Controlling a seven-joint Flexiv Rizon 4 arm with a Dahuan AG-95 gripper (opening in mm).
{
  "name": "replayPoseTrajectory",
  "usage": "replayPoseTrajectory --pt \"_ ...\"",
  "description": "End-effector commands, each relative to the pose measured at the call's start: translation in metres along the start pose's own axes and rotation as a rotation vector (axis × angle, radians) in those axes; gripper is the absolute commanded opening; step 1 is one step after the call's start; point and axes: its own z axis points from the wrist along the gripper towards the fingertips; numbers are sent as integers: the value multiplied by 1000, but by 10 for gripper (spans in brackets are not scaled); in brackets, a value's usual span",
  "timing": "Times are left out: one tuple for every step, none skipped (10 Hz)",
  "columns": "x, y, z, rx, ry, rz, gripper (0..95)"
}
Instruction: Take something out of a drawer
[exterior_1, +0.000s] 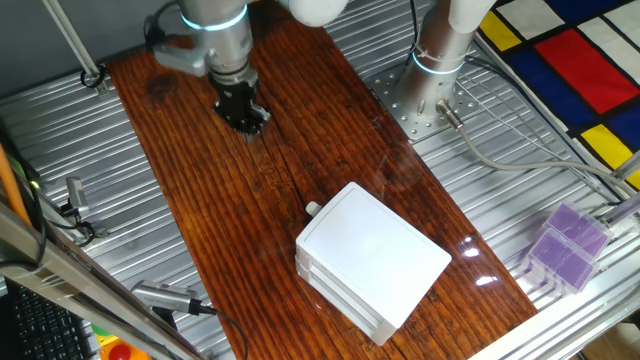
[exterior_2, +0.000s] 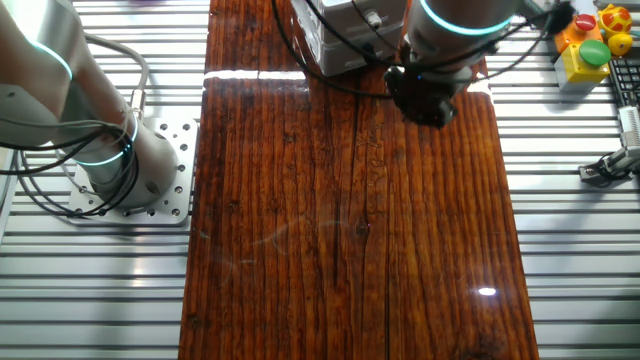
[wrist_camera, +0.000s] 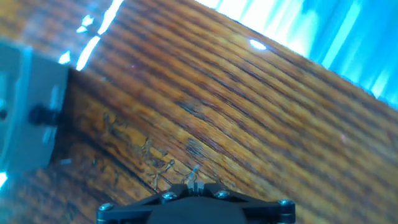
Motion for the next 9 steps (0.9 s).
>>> replayPoseTrajectory --pt "-13 6 9 -6 -4 -144 0" --pt "-13 7 9 -3 1 -155 0" --pt "-13 7 9 6 14 -169 0" --pt "-12 7 10 20 32 -192 0" --pt "-12 7 10 19 30 -191 0" --pt "-12 7 10 22 34 -184 0" --pt "-12 7 10 27 40 -182 0" --pt "-12 7 10 35 48 -183 0" --pt "-12 7 10 38 49 -186 0"
